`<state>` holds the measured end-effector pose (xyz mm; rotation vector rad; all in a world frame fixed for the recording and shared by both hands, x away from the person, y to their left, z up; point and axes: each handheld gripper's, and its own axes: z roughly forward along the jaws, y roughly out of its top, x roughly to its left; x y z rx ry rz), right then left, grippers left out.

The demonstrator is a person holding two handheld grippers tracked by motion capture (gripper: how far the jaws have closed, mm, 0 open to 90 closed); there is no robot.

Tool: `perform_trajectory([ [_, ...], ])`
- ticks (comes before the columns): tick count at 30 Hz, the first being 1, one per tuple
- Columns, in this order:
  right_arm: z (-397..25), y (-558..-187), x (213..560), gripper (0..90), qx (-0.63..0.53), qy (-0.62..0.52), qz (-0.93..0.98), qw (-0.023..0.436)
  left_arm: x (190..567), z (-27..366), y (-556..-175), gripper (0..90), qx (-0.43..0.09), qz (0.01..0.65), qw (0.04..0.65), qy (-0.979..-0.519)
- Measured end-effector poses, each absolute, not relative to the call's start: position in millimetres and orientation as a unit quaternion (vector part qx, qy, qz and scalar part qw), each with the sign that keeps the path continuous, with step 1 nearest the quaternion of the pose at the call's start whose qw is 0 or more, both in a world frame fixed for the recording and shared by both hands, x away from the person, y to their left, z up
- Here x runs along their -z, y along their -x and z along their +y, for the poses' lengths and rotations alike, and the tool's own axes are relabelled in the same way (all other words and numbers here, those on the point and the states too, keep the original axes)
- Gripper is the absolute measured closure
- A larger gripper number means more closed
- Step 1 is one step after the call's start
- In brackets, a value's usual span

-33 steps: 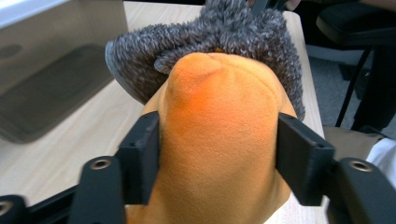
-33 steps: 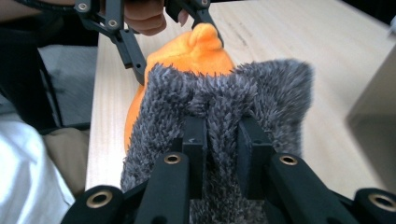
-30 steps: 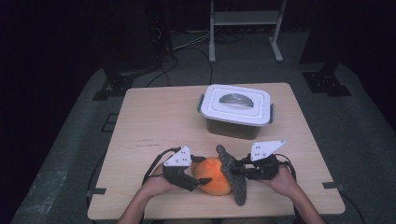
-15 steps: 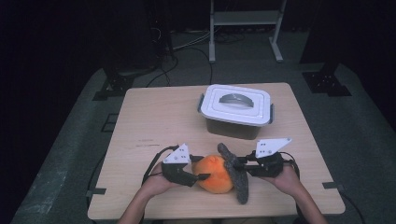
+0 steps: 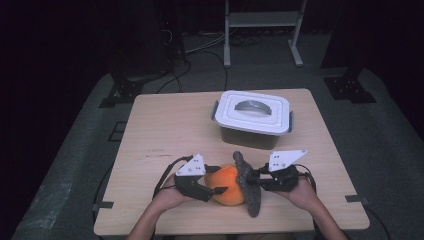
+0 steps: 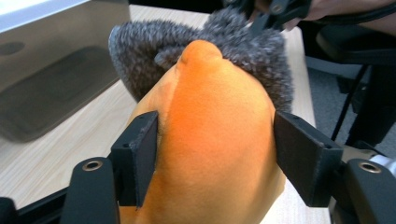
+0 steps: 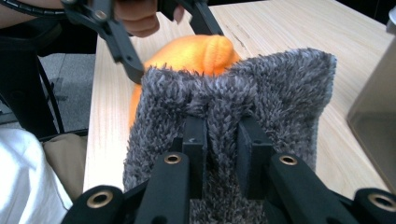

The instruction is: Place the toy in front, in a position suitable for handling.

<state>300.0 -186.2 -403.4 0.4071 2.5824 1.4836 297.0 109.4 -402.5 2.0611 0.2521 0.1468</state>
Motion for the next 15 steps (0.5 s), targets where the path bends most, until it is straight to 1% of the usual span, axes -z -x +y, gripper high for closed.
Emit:
perform_trajectory([
  [2,-189.1,-301.5,405.1,75.0,-0.490,-0.139,0.858,0.068,402.8,111.6,-298.5,30.7,-0.062,0.108,0.511,-0.851],
  [6,-192.5,-304.7,408.8,74.9,-0.483,-0.149,0.861,0.065,406.8,112.0,-303.6,18.9,-0.060,0.132,0.503,-0.852],
  [8,-193.0,-305.3,409.3,74.9,-0.482,-0.151,0.861,0.063,410.2,112.2,-305.6,17.6,-0.051,0.137,0.503,-0.852],
  [11,-193.2,-306.0,410.5,74.9,-0.480,-0.151,0.862,0.063,411.5,113.5,-307.3,18.3,-0.040,0.139,0.503,-0.852],
  [15,-195.9,-309.8,414.1,74.8,-0.476,-0.158,0.863,0.061,410.9,114.5,-304.6,31.8,-0.050,0.131,0.501,-0.854],
])
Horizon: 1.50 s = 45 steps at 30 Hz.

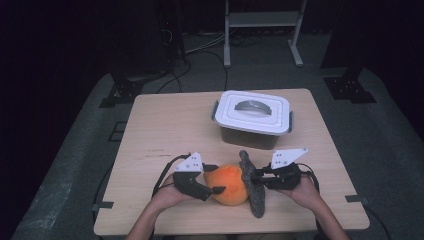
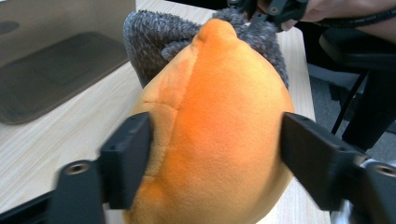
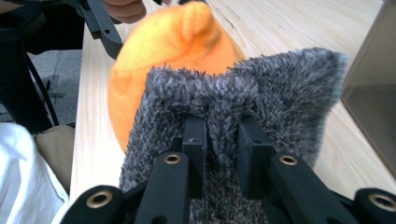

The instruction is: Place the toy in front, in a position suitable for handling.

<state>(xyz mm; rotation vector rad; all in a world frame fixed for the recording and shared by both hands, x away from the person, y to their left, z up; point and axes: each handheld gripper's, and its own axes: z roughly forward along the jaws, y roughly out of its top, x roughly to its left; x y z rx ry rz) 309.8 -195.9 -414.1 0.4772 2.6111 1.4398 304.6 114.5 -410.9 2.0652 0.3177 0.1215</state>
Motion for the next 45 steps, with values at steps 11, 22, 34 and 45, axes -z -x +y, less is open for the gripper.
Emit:
perform_trajectory([
  [11,-199.6,-298.1,383.9,75.0,-0.541,-0.145,0.825,0.074,395.4,113.4,-298.4,44.5,-0.063,0.127,0.505,-0.851],
  [22,-192.6,-301.9,405.1,74.9,-0.510,-0.148,0.845,0.054,403.2,113.1,-303.8,16.8,-0.057,0.137,0.507,-0.849],
  [34,-204.3,-308.7,406.0,75.1,-0.498,-0.167,0.849,0.059,400.7,114.9,-299.9,38.5,-0.080,0.129,0.502,-0.851],
  [45,-188.4,-299.1,396.5,74.8,-0.508,-0.141,0.847,0.072,396.3,107.7,-292.4,34.7,-0.091,0.101,0.489,-0.862],
])
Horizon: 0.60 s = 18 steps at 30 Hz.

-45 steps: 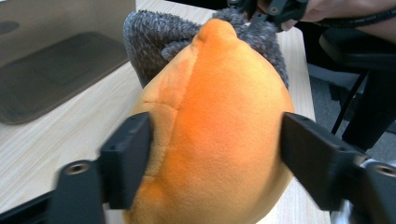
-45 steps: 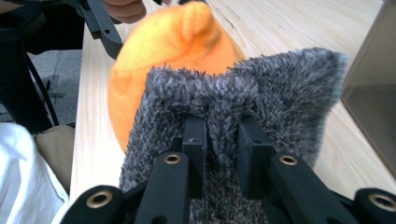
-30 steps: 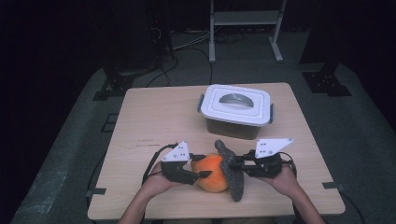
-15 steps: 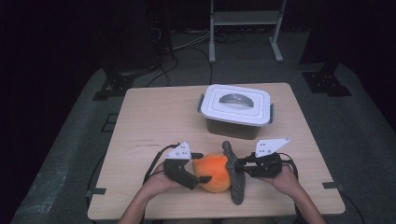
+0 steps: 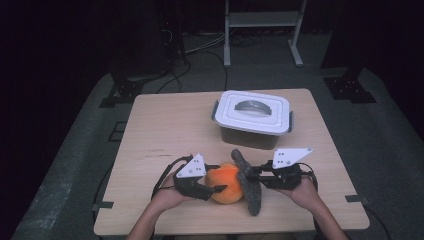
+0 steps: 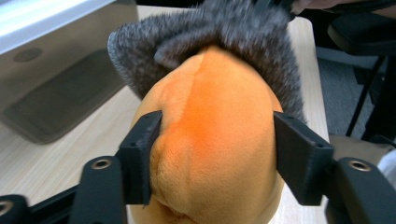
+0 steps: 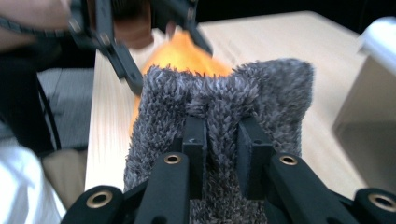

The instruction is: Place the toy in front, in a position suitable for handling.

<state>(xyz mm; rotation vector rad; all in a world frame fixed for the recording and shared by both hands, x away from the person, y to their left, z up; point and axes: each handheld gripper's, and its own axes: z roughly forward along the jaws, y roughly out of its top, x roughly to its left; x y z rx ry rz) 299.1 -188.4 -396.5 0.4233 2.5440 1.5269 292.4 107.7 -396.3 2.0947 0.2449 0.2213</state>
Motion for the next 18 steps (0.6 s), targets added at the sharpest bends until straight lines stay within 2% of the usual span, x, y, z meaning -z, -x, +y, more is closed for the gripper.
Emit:
perform_trajectory([
  [5,-196.5,-302.5,404.0,74.7,-0.495,-0.148,0.854,0.061,396.5,110.1,-298.3,18.7,-0.075,0.124,0.505,-0.851],
  [6,-197.8,-302.9,405.4,74.7,-0.494,-0.151,0.854,0.058,398.1,109.5,-298.9,18.3,-0.071,0.124,0.503,-0.852],
  [9,-200.4,-304.6,405.3,74.6,-0.493,-0.153,0.855,0.059,403.8,107.2,-298.3,20.4,-0.069,0.119,0.496,-0.858],
  [11,-201.8,-304.3,401.8,74.6,-0.491,-0.154,0.855,0.066,403.4,107.7,-296.1,31.5,-0.077,0.108,0.494,-0.860],
  [13,-204.3,-302.9,395.9,74.7,-0.503,-0.155,0.847,0.074,402.5,107.6,-294.3,37.0,-0.073,0.094,0.493,-0.862],
  [16,-204.6,-299.6,386.1,74.8,-0.529,-0.148,0.832,0.078,403.1,103.8,-291.4,36.4,-0.068,0.080,0.493,-0.864],
  [18,-199.1,-297.7,386.4,74.7,-0.519,-0.141,0.840,0.077,403.1,102.4,-291.7,32.6,-0.065,0.080,0.495,-0.863],
])
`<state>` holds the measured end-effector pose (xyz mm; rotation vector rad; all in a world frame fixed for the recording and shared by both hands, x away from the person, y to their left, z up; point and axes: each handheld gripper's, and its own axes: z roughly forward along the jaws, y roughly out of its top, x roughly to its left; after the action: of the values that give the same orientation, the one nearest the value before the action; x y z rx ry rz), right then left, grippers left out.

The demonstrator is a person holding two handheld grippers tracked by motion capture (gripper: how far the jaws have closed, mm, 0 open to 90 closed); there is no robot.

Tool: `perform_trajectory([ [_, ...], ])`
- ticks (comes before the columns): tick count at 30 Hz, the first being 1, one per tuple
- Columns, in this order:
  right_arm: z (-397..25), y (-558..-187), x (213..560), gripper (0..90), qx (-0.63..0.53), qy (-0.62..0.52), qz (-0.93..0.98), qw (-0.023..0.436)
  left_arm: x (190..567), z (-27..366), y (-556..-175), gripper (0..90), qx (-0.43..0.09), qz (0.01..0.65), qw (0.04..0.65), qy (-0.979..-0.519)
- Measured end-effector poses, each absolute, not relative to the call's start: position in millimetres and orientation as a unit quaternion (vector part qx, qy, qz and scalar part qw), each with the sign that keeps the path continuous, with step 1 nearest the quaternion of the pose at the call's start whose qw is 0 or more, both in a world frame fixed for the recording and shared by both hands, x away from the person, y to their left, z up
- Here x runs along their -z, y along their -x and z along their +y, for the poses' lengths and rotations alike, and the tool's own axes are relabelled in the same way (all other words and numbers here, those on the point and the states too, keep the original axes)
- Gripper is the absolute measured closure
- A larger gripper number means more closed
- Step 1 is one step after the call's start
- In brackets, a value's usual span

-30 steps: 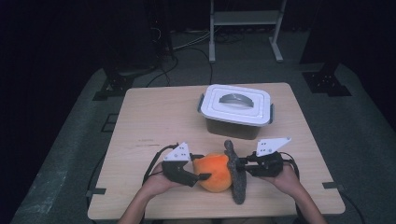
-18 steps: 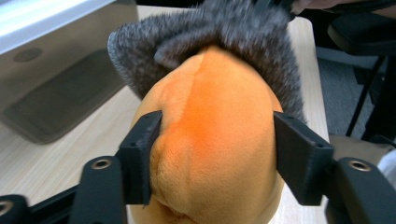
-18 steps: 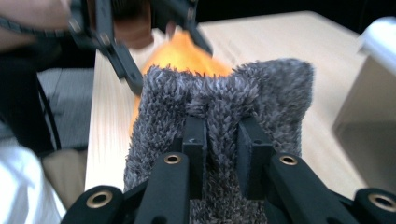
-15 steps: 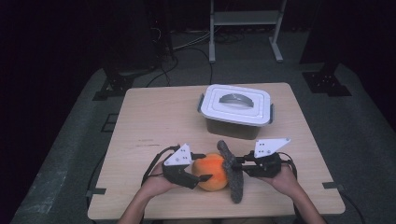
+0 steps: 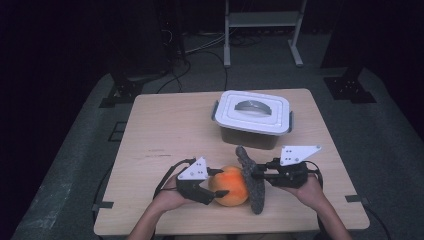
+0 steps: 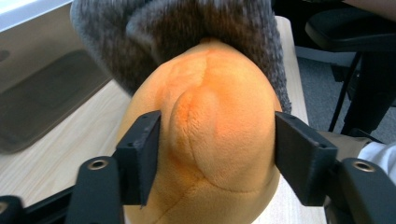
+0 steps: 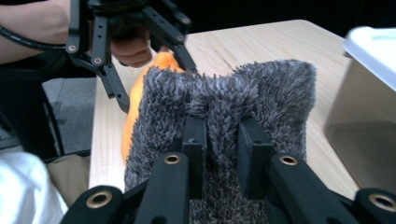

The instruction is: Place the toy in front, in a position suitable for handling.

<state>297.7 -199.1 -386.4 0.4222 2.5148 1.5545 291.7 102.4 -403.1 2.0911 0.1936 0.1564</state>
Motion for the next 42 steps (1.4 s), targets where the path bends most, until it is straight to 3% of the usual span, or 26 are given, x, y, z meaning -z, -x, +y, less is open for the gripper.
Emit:
perform_trajectory([
  [5,-194.4,-300.5,400.3,74.4,-0.506,-0.139,0.850,0.053,408.0,100.7,-296.7,13.1,-0.053,0.104,0.486,-0.866],
  [8,-196.8,-300.7,400.8,74.3,-0.504,-0.144,0.850,0.054,412.4,98.0,-296.4,16.9,-0.046,0.096,0.484,-0.869],
  [12,-192.0,-294.9,393.8,74.5,-0.508,-0.134,0.848,0.068,409.1,98.0,-291.3,34.6,-0.064,0.082,0.480,-0.871],
  [18,-189.3,-292.7,388.9,74.5,-0.514,-0.124,0.845,0.073,400.9,103.1,-289.0,43.2,-0.101,0.075,0.486,-0.865],
  [23,-195.7,-304.4,406.7,74.5,-0.493,-0.152,0.855,0.058,402.1,107.4,-291.6,42.9,-0.098,0.083,0.487,-0.864],
  [27,-191.4,-299.5,397.4,74.5,-0.513,-0.139,0.845,0.062,403.5,105.9,-291.8,40.8,-0.089,0.081,0.488,-0.864],
  [31,-182.9,-295.7,395.5,74.4,-0.508,-0.124,0.850,0.060,404.2,104.8,-292.4,32.4,-0.078,0.085,0.488,-0.865],
  [35,-187.0,-301.4,404.6,74.2,-0.502,-0.129,0.854,0.041,405.6,103.8,-292.4,33.5,-0.071,0.080,0.489,-0.866],
  [42,-197.1,-304.4,406.5,74.2,-0.494,-0.150,0.855,0.052,406.9,110.4,-296.5,35.5,-0.065,0.095,0.498,-0.859],
])
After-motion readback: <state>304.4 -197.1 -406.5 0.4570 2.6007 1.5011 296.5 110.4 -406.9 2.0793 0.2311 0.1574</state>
